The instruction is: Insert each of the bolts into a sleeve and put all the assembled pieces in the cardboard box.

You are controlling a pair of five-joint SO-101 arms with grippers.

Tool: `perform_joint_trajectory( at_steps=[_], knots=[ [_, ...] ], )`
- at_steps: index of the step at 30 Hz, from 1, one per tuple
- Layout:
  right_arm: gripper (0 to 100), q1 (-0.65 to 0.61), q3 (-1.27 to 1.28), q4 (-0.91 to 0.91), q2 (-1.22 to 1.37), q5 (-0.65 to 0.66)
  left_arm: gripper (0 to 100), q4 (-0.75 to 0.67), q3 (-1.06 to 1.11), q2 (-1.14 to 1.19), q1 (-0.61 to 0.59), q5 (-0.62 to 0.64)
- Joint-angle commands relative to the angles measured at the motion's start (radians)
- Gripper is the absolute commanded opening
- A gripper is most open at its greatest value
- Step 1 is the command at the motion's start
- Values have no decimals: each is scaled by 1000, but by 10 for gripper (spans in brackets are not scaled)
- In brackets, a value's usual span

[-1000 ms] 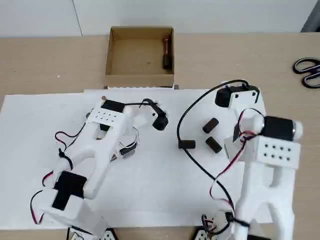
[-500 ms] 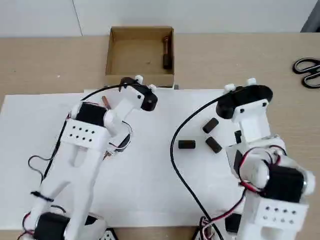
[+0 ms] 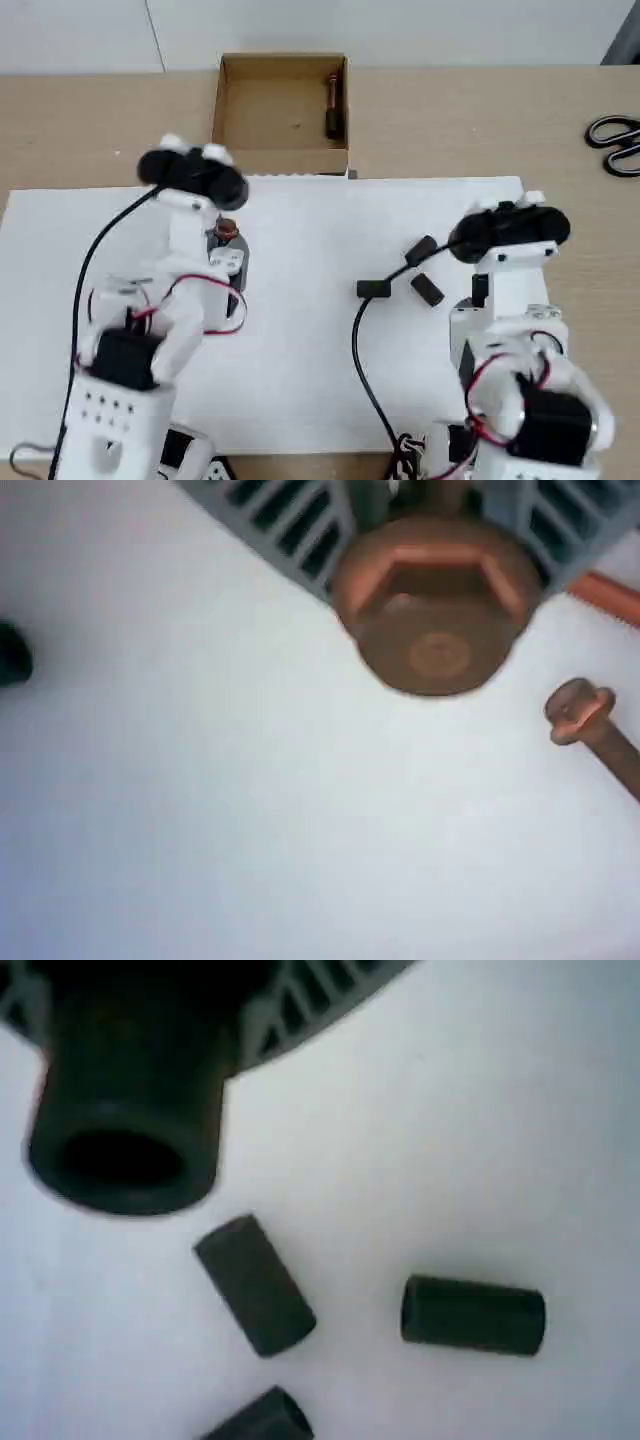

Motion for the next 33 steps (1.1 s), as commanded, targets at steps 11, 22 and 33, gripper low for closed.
perform_joint_trajectory(
  at_steps=[11,22,33],
  knots=[
    [2,-414,555,-361,-538,-74,6,-310,499,-671,5,344],
    [2,-693,773,-562,-549,-66,6,-356,579,-766,147,448],
    [2,-768,884,-723,-549,46,6,-439,581,-766,198,512]
  ],
)
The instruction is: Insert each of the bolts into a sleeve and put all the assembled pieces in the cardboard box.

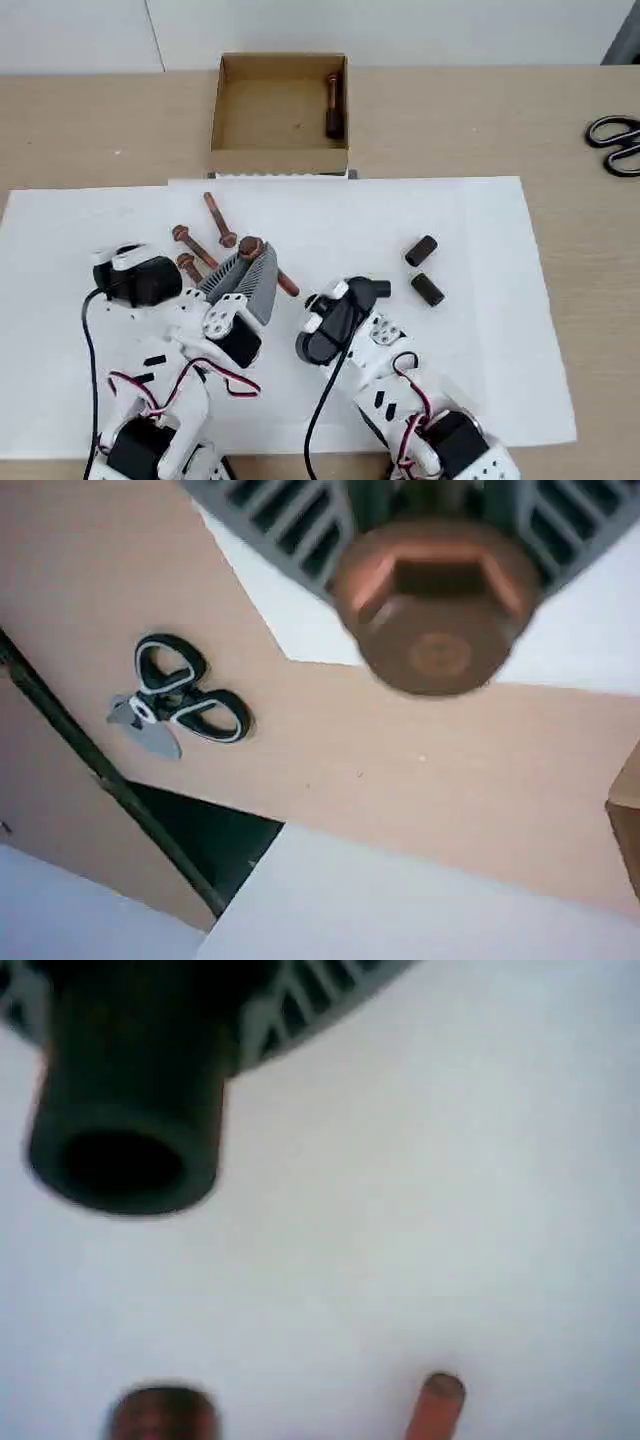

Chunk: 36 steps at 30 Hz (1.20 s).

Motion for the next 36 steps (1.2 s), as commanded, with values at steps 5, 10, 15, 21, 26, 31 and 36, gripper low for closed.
perform_joint_trajectory(
  at_steps=[5,10,15,21,26,31,36],
  knots=[
    [2,-7,11,-93,-8,48,6,-28,-7,-14,6,8],
    [2,-7,5,-93,-8,48,6,-26,-7,-12,23,8],
    [2,-7,-8,-93,-8,46,6,-25,-5,-9,74,8],
    [2,-8,-34,-93,-8,46,6,-29,38,-12,74,8],
    [2,-15,-55,-88,-8,46,6,-32,47,-12,72,8],
    [2,-70,-52,-85,-8,48,6,-91,48,-12,71,8],
    [2,-67,-54,-88,-8,46,6,-74,48,-11,71,6]
  ],
)
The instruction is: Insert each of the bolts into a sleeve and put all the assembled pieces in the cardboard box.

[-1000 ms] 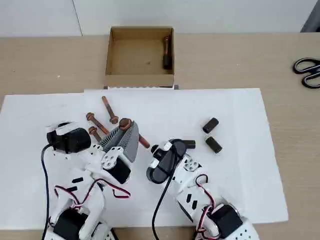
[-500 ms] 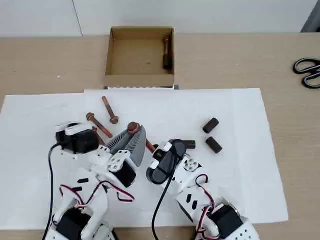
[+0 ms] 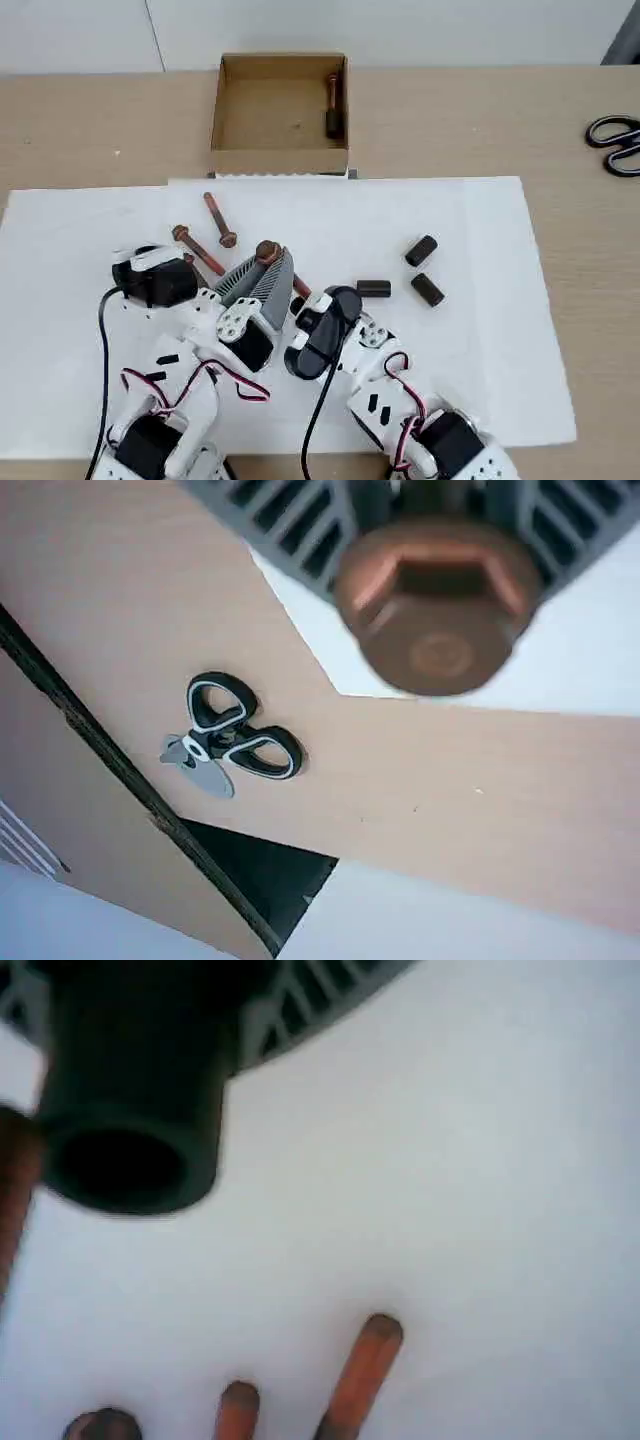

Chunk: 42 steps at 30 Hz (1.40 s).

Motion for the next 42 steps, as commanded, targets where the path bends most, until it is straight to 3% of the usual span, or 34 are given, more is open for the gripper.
perform_joint_trajectory(
  at_steps=[1,9,28,42],
  knots=[
    [2,-2,-69,-19,-8,8,6,-6,-4,-11,3,2],
    [2,58,-63,-18,-8,5,6,-6,-10,-12,-9,-2],
    [2,53,-71,-24,-8,6,6,52,21,-11,-21,-2],
    [2,54,-71,-88,-8,9,6,103,77,-11,103,-11]
  ],
)
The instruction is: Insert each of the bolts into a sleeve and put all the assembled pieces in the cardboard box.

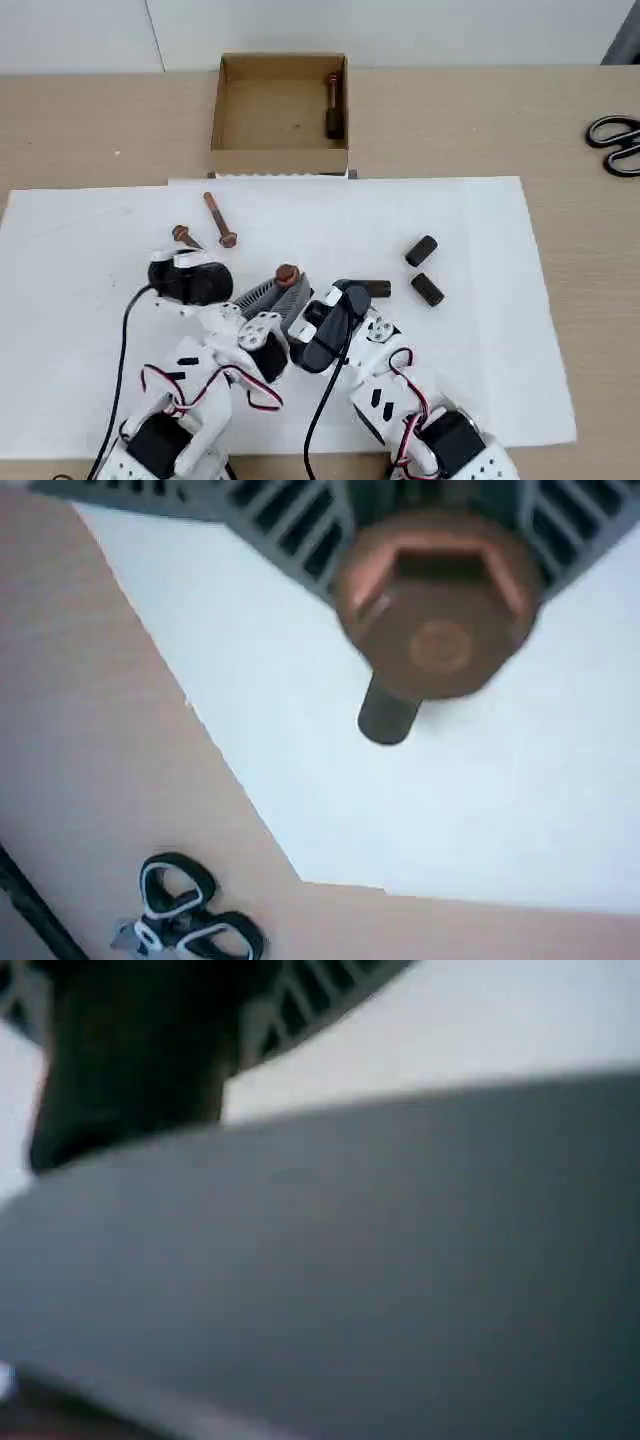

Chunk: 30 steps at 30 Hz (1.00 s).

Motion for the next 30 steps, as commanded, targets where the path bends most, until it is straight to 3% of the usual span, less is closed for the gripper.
perform_joint_trajectory(
  at_steps=[1,8,14,21,30],
  knots=[
    [2,13,-69,-41,-8,9,6,29,-1,-8,17,-17],
    [2,15,-94,-41,-8,9,6,166,-1,-11,86,-66],
    [2,15,-89,-35,-8,9,9,178,-2,-11,109,-167],
    [2,16,-87,-31,-8,9,209,184,-7,-8,107,-204],
    [2,16,-51,-33,-8,9,220,186,-90,-8,9,-322]
  ],
)
